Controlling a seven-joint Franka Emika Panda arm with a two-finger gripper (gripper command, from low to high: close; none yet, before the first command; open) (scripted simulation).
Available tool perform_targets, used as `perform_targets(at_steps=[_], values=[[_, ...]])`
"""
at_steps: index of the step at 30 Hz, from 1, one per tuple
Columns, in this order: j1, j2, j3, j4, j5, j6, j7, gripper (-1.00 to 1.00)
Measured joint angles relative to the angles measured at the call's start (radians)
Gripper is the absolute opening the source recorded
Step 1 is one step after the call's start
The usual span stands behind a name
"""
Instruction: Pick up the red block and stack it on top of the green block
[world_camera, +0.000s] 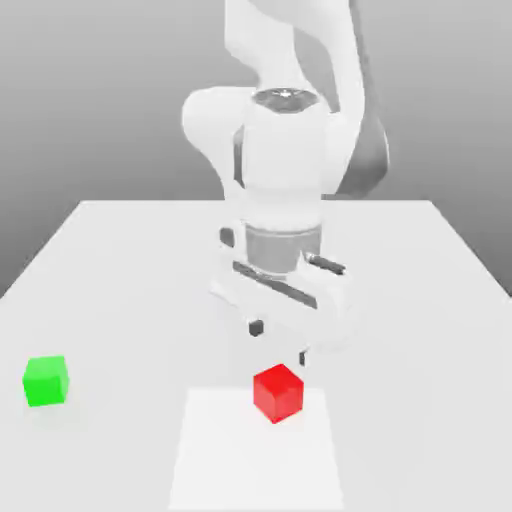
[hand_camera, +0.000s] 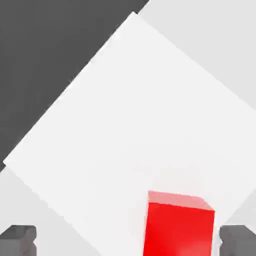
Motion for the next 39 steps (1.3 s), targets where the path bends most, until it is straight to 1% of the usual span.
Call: perform_targets(at_steps=[3,5,7,8,14,15,16,19,21,23,26,36,37,39], values=[[0.007,0.110,-0.036,0.003,-0.107,0.090,0.092,0.00],[0.046,0.183,-0.099,0.013,-0.196,0.150,0.158,0.00],[0.115,0.256,-0.183,0.025,-0.258,0.212,0.203,0.00],[0.137,0.276,-0.208,0.028,-0.269,0.228,0.211,-1.00],[0.147,0.286,-0.219,0.029,-0.277,0.239,0.217,-1.00],[0.138,0.272,-0.208,0.027,-0.269,0.228,0.212,-1.00],[0.121,0.248,-0.185,0.023,-0.245,0.207,0.194,-1.00],[0.106,0.148,-0.138,0.007,-0.133,0.124,0.114,-1.00],[0.125,0.076,-0.136,-0.003,-0.074,0.064,0.072,-1.00],[0.126,0.017,-0.159,-0.006,-0.045,0.008,0.045,-1.00],[0.029,0.012,-0.235,0.041,-0.043,-0.044,0.002,-1.00],[-0.436,0.083,-0.485,0.244,-0.069,-0.177,-0.150,-1.00],[-0.491,0.107,-0.480,0.253,-0.061,-0.162,-0.163,-1.00],[-0.475,0.169,-0.447,0.262,-0.041,-0.110,-0.182,-1.00]])
